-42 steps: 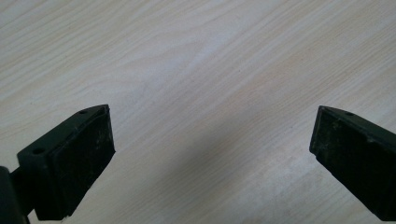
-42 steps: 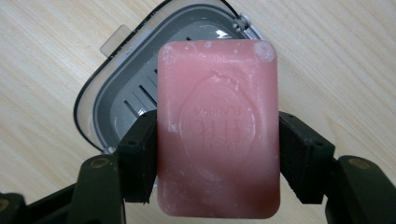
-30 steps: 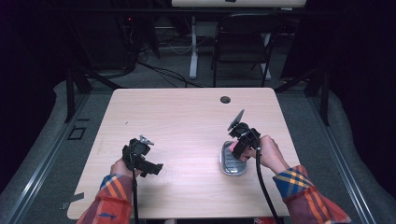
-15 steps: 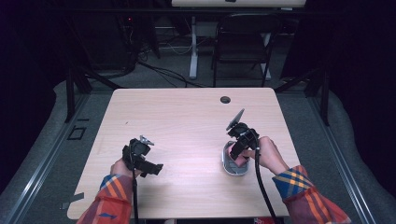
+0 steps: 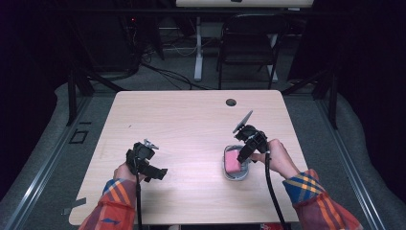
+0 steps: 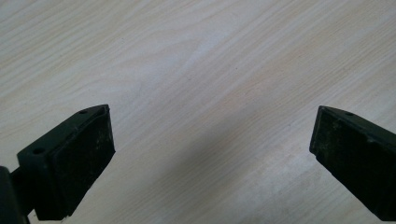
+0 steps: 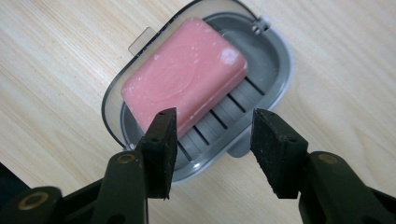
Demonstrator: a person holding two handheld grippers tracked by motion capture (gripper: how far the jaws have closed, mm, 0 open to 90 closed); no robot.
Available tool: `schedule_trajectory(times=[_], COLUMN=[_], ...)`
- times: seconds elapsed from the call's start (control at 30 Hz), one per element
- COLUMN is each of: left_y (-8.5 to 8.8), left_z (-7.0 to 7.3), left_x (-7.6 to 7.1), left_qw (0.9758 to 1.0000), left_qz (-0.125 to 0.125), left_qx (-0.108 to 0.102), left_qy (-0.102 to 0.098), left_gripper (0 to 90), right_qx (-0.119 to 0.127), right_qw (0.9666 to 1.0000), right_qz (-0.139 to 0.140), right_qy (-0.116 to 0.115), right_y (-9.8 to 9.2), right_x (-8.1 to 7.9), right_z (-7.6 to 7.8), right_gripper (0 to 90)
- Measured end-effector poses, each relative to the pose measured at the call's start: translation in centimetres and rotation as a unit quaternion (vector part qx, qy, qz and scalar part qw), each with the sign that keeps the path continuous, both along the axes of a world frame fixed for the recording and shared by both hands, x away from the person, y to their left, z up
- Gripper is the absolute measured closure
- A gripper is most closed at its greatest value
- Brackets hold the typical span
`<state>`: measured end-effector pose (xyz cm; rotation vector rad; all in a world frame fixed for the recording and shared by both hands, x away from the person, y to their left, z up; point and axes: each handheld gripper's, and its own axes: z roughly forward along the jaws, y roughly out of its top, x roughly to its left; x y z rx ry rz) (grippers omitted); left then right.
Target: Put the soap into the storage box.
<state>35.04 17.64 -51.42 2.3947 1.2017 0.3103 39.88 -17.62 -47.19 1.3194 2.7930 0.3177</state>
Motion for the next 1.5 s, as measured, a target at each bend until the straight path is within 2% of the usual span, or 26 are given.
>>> schedule_trajectory(times=[0.17, 0.27, 0.33, 0.4, 0.57, 0.67, 0.73, 0.77, 0.8, 1.0, 1.1, 1.2, 1.23, 1.37, 1.43, 1.5], left_y=[0.0, 0.0, 0.0, 0.1, 0.1, 0.2, 0.2, 0.2, 0.2, 0.2, 0.2, 0.1, 0.1, 0.1, 0.1, 0.1], left_z=[0.0, 0.0, 0.0, 0.0, 0.0, 0.0, 0.1, 0.1, 0.1, 0.1, 0.1, 0.0, 0.0, 0.0, 0.0, 0.0], left_x=[0.0, 0.0, 0.0, 0.0, 0.0, 0.0, 0.0, 0.0, -0.1, 0.0, 0.0, 0.0, -0.1, 0.0, 0.0, 0.0], left_qw=[1.0, 1.0, 1.0, 1.0, 0.9999, 0.9998, 0.9998, 0.9998, 0.9998, 0.9999, 0.9999, 0.9999, 0.9999, 0.9999, 0.9999, 0.9999], left_qz=[0.001, 0.0, 0.002, 0.002, 0.003, 0.005, 0.003, 0.001, 0.002, -0.001, -0.001, -0.001, -0.002, -0.002, -0.004, -0.004], left_qx=[-0.001, -0.002, -0.004, -0.006, -0.014, -0.018, -0.018, -0.018, -0.018, -0.016, -0.016, -0.015, -0.016, -0.014, -0.013, -0.012], left_qy=[0.0, 0.001, 0.0, -0.001, 0.0, -0.001, -0.001, -0.001, -0.002, 0.001, 0.001, 0.002, 0.002, 0.003, 0.003, 0.003], left_gripper=[0.0, 0.0, 0.0, 0.0, 0.0, 0.0, 0.0, 0.0, 0.0, 0.0, 0.0, 0.0, 0.0, 0.0, 0.0, 0.0], right_qx=[0.008, 0.03, 0.021, 0.035, 0.037, 0.033, 0.041, 0.033, 0.03, 0.039, 0.035, 0.028, 0.031, 0.018, 0.011, 0.015], right_qw=[0.9998, 0.9989, 0.9984, 0.9974, 0.9947, 0.9938, 0.9929, 0.9933, 0.9929, 0.9916, 0.9919, 0.992, 0.9919, 0.9911, 0.9916, 0.9922], right_qz=[0.014, 0.012, 0.024, 0.026, 0.038, 0.045, 0.039, 0.048, 0.047, 0.047, 0.045, 0.045, 0.043, 0.046, 0.041, 0.032], right_qy=[-0.014, -0.035, -0.046, -0.058, -0.088, -0.096, -0.104, -0.1, -0.105, -0.113, -0.114, -0.114, -0.115, -0.123, -0.122, -0.119], right_y=[-0.6, -1.3, -2.0, -2.4, -3.5, -4.2, -4.5, -4.7, -4.9, -5.7, -6.3, -7.1, -7.3, -8.8, -9.6, -10.7], right_x=[-0.2, -0.3, -0.3, -0.5, -1.0, -1.2, -1.5, -1.5, -1.7, -2.3, -2.8, -3.3, -3.4, -4.1, -4.4, -4.8], right_z=[1.1, 1.4, 1.9, 2.2, 3.1, 3.4, 3.3, 3.5, 3.5, 3.4, 3.1, 2.6, 2.3, 1.3, 0.6, -0.4], right_gripper=[47.4, 45.0, 41.3, 39.2, 31.6, 27.3, 23.5, 22.5, 20.5, 12.1, 4.2, 0.0, 0.0, 0.0, 0.0, 0.0])
